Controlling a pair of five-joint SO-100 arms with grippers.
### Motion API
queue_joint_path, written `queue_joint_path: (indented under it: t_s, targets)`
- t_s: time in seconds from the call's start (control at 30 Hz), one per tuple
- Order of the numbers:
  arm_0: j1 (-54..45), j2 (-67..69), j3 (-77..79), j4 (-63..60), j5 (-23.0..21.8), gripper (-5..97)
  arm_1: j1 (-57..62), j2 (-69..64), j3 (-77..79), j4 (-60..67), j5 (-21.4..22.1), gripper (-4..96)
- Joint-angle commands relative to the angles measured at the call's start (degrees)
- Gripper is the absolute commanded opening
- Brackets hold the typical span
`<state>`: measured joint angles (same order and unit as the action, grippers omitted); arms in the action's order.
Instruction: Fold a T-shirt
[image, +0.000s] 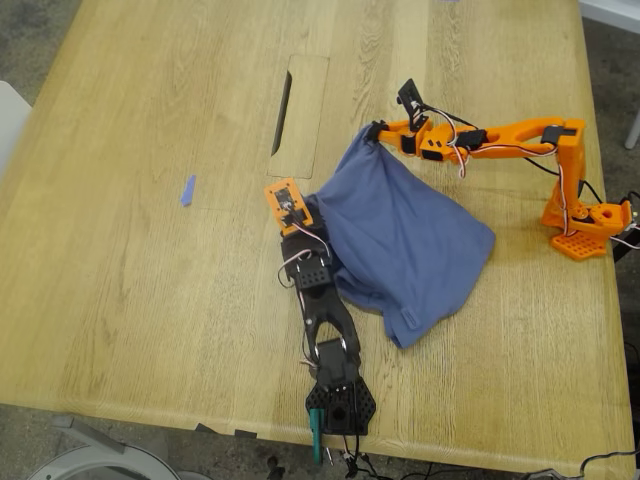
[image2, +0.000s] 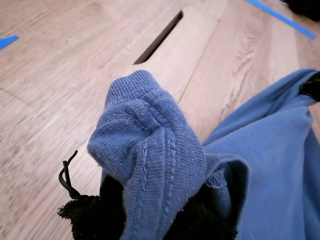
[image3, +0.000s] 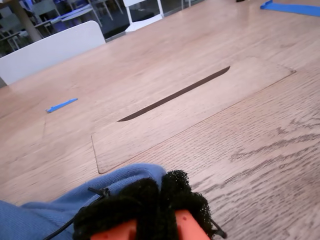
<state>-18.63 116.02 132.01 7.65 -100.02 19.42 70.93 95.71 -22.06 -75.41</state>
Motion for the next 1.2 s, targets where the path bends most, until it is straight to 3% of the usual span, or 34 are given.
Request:
queue_joint_path:
  t_s: [0.0,0.63,1.17]
  targets:
    - [-5.0,-1.1,-8.9,-3.9,0.6,0,3.3,-1.0,-6.5,-0.4,-0.5,-0.1]
    - [-11.7,-32.5,-39.3,-10.0,1.1,0,10.4,-28.5,-50.9,10.1,-1.3,-0.1]
    - [-14.6,-38.9,-50.3,-11.2,1.6,0,13.0,-43.2,-77.9,15.2,-1.6,-0.1]
